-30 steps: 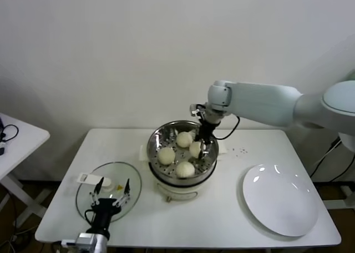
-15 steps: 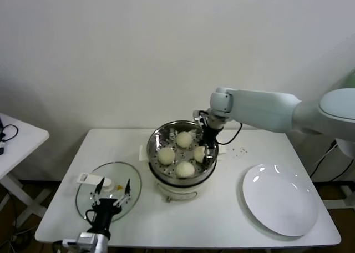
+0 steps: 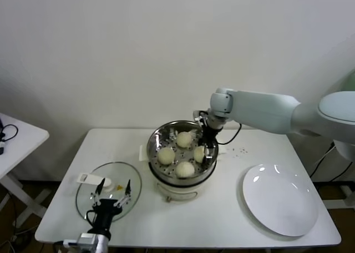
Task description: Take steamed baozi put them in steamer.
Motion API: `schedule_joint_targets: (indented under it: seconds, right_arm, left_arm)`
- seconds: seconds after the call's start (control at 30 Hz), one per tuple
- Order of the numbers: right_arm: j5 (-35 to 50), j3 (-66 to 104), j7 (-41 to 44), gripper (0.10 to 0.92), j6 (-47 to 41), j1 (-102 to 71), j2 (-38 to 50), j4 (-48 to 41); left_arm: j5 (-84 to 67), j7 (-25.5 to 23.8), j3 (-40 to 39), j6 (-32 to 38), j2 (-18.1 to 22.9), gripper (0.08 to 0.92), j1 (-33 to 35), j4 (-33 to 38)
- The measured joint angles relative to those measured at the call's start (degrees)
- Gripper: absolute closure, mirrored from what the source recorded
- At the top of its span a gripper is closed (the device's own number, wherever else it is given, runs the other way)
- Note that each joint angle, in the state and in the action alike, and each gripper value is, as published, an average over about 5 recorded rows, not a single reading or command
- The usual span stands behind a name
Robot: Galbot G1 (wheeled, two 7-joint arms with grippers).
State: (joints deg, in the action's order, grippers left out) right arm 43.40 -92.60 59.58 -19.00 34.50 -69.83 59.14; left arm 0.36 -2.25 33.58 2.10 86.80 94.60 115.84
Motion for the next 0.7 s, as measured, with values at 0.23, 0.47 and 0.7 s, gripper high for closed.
schedule_joint_targets:
  seconds: [0.23,0.47,0.7]
  right_arm:
    - [1.00,0.89,0.73,0.203,0.56,0.97,0.55,0.32]
    - [1.86,1.72,0.88,0.203,1.25,2.30,1.95,1.58]
    - [2.41,3.47,-0.61,0.203,1.48,3.64,5.41,4.43]
  left_arm:
    - [0.16,0.00,-0.06,0.00,-0.07,0.177,-0.05,0.03]
    - [0.25,0.02,-0.34,-0.01,-0.08,0.177,-0.04,0.03]
    - [0.41,0.07,-0.55,-0.06,-0.08,0.177,0.01,0.22]
